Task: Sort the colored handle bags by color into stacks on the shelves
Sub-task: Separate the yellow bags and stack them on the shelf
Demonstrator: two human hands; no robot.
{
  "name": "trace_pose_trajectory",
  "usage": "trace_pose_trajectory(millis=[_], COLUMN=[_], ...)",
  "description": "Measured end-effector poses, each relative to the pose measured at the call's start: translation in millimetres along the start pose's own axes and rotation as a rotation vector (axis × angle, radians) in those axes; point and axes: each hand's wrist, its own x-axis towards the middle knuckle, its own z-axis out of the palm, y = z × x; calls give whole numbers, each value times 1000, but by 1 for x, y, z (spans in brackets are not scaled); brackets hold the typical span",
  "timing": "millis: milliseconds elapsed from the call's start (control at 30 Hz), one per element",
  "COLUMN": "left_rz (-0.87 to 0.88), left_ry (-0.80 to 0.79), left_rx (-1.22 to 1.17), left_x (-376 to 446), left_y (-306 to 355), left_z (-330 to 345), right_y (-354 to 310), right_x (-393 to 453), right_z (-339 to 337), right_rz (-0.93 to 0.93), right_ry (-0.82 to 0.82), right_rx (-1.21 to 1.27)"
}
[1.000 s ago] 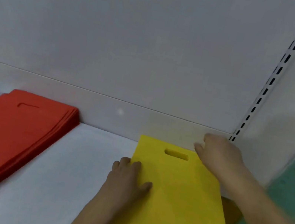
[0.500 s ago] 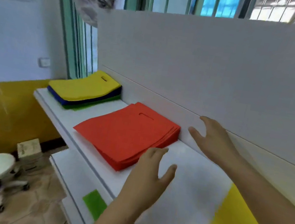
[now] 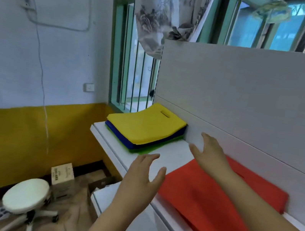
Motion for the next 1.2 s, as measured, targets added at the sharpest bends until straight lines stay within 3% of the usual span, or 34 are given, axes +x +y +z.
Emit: trace_pose_trajectory(millis=[333,567,633,767,900,1067,1200], left_rz=[-73,-118,-152,-172,-55,182,185], left_ry=[99,129,90,-183,-244,-346,-408], left_rx=[44,279,361,633,672,506,107], left_x=[121,249,281,320,337,364,374], left_y=[-100,-177,-199,-236,-251,-257,-245], left_z=[-15,-28,-32,-27,-18,-23,-36], right_y=[-39,-28,-25,-23,-28,-52,-85], right_x=[133,219,231,242,250,246,221], right_z=[71,116,127,149,154,159,139], right_rz=[11,82,102,148,171,113,291], right_ry=[-78,-119,-131,-156,-140,-175,-121], right_rx=[-190,-510,-588,-679,-808,-801,-598])
